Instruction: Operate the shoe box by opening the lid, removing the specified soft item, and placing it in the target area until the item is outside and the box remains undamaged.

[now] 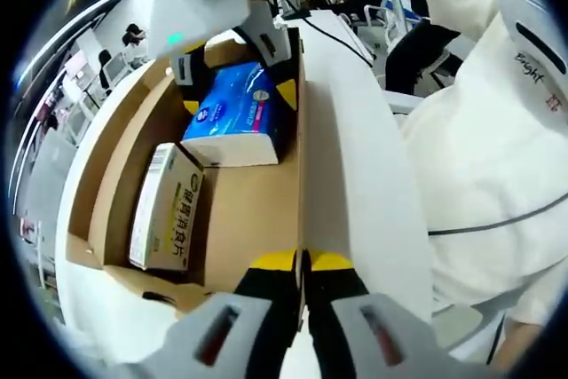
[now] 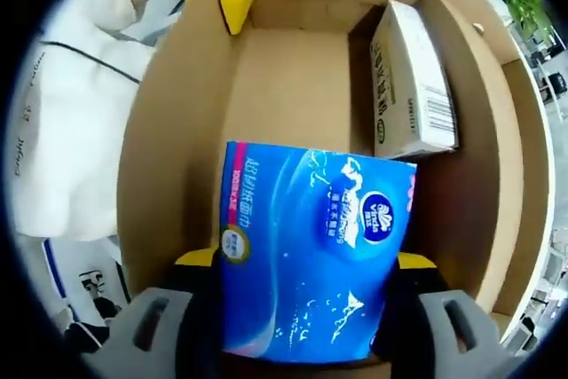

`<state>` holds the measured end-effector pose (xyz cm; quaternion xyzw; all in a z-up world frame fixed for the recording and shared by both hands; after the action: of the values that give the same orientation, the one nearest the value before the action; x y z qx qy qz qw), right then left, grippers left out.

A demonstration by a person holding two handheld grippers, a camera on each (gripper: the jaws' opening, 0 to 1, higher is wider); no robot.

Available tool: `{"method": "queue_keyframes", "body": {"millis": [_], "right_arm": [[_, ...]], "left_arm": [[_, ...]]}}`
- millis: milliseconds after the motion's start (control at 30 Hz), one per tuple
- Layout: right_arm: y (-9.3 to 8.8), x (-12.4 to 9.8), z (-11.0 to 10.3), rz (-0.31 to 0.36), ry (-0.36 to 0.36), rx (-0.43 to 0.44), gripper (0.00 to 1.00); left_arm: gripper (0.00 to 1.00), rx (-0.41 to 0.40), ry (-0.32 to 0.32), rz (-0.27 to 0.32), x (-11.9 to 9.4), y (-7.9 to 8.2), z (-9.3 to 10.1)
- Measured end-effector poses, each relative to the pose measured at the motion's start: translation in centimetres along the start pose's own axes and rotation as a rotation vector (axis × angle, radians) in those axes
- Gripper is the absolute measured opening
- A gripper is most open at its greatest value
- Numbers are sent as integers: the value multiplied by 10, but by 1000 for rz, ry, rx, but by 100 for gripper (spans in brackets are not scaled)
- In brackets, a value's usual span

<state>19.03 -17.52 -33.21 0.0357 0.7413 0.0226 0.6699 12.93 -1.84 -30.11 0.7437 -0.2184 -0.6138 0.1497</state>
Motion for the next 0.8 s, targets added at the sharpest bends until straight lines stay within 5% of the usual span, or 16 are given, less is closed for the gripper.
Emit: {"method": "queue_keyframes", "body": {"millis": [133, 600, 800], "right_arm": [[-2, 14, -1, -52, 36, 55, 82], [-3, 14, -8, -182, 27, 47, 82], [-5, 13, -8, -156, 27, 45, 82]], "left_arm": [[1, 3, 3, 1, 0, 0, -1], [2, 1, 3, 1, 1, -1, -1], [2, 5, 3, 10, 1, -1, -4]]}}
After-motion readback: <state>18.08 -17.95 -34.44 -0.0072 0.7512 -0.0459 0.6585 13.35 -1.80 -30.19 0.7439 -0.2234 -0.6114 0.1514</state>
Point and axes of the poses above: the point that each gripper's makers call its tool centre point, and the gripper's own axes: x roughly forward along the fingers, z roughly to its right, y roughly out of its top, the point moved 1 cm from there along -x, roughly backward along the fingers, and after that the axes turned 7 degrees about y, right-handed, at the moved point
